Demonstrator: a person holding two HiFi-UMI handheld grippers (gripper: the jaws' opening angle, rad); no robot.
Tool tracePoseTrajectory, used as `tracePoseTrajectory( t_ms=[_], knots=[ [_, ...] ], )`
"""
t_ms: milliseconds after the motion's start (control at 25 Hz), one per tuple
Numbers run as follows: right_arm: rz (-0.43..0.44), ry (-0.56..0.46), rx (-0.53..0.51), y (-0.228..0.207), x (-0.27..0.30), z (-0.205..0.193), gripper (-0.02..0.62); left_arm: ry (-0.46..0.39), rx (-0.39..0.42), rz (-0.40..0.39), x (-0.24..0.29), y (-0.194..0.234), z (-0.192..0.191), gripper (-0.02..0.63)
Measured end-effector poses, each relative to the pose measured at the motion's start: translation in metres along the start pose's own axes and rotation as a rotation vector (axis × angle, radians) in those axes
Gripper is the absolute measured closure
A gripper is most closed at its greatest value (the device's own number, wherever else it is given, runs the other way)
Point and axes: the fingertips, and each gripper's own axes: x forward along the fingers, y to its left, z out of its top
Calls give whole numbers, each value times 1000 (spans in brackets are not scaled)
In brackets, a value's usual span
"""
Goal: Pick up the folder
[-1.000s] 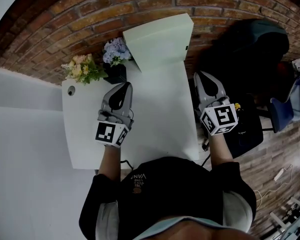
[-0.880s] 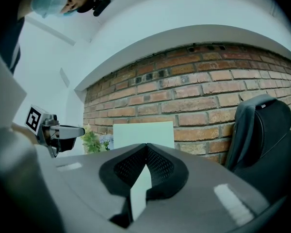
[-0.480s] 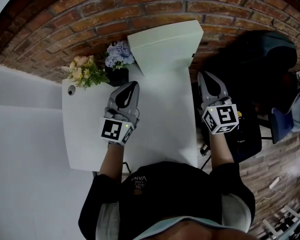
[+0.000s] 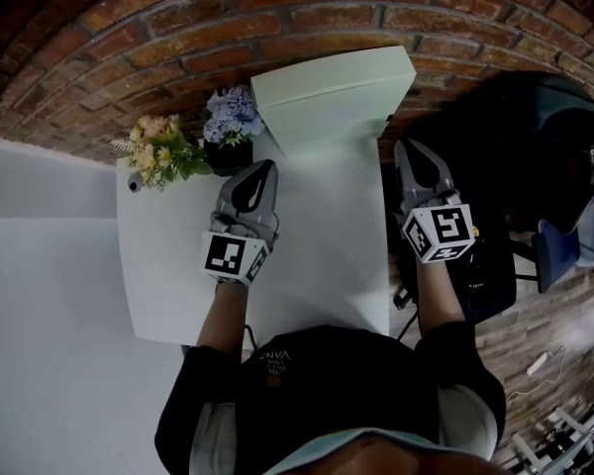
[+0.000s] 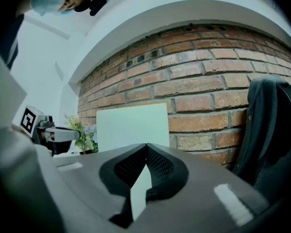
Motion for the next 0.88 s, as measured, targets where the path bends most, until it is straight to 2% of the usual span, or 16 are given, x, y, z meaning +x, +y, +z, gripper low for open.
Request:
tracePoseTrajectory(
  t_ms=[680, 880],
  knots=[
    [43, 19, 11, -25, 41, -28, 595, 53, -46, 25, 31, 13, -38, 606],
    [51, 39, 12, -31, 48, -36, 541, 60, -57, 43, 35, 18, -46, 601]
  ],
)
